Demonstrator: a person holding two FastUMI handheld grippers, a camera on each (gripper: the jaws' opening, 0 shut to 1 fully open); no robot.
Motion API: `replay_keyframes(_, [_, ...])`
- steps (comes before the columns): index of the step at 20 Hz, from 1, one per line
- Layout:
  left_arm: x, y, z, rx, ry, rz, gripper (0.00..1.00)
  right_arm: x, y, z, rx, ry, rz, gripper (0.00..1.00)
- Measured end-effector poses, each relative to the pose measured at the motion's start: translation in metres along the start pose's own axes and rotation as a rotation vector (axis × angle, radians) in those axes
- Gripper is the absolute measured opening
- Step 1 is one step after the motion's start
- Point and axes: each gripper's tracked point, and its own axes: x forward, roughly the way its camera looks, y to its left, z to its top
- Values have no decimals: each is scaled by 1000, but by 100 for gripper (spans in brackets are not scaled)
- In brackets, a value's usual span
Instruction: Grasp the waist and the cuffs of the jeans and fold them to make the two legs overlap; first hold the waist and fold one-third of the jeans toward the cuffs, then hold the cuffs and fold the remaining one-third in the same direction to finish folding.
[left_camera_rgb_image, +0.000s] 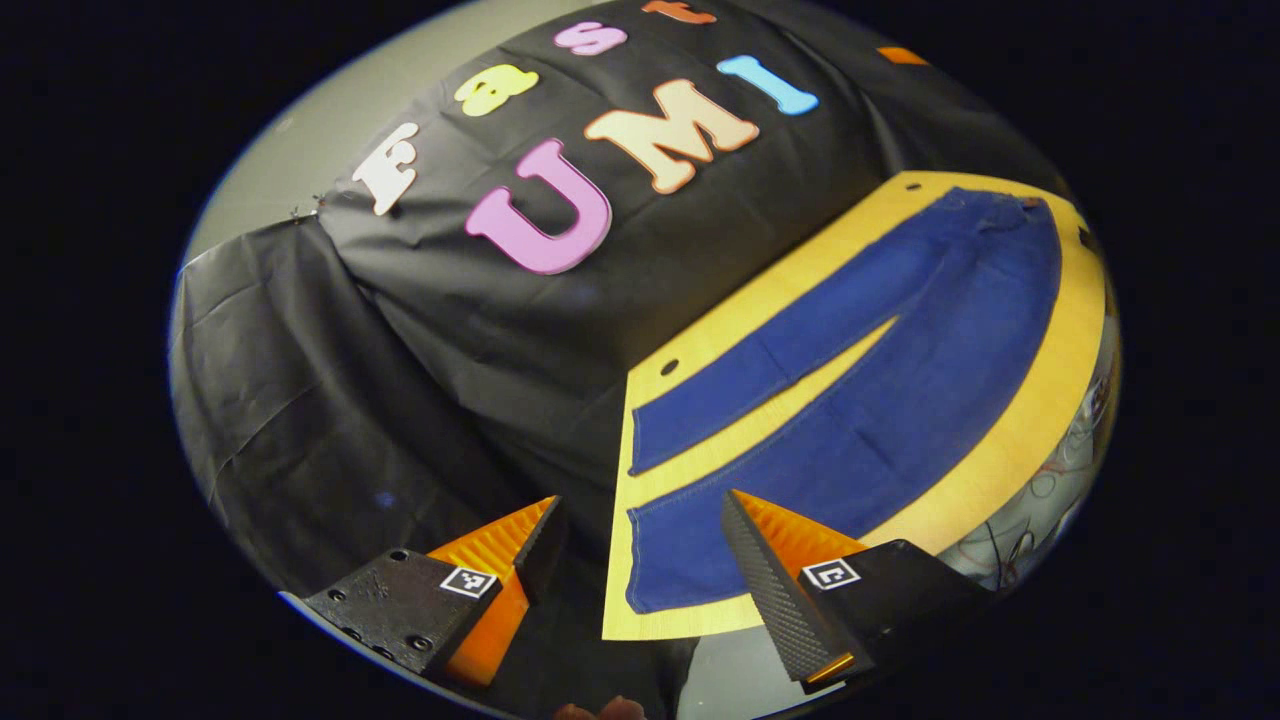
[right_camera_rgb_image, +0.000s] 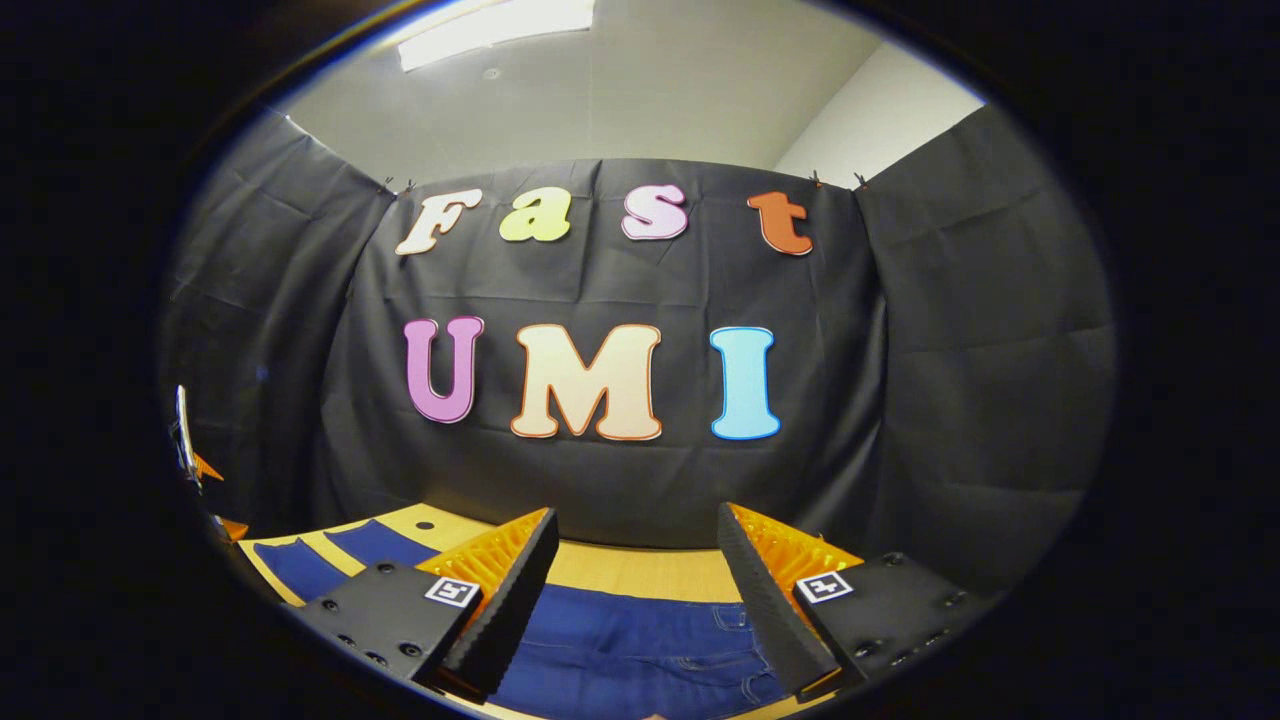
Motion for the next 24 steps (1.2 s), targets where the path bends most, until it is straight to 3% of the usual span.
replay_keyframes(7, [27, -45, -74, 273, 139, -163, 95, 14, 7, -12, -52, 34, -7, 99])
replay_keyframes(13, [49, -50, -129, 563, 245, -220, 95, 26, 15, -33, -73, 86, -15, 99])
replay_keyframes(19, [70, -62, -156, 725, 299, -297, 96, 34, 15, -46, -85, 118, -33, 99])
replay_keyframes(20, [74, -62, -156, 755, 295, -302, 100, 35, 13, -46, -87, 118, -39, 99])
replay_keyframes(22, [82, -62, -158, 771, 300, -321, 88, 37, 7, -48, -88, 118, -56, 99])
replay_keyframes(24, [89, -61, -159, 767, 308, -332, 87, 39, 1, -53, -81, 131, -74, 100])
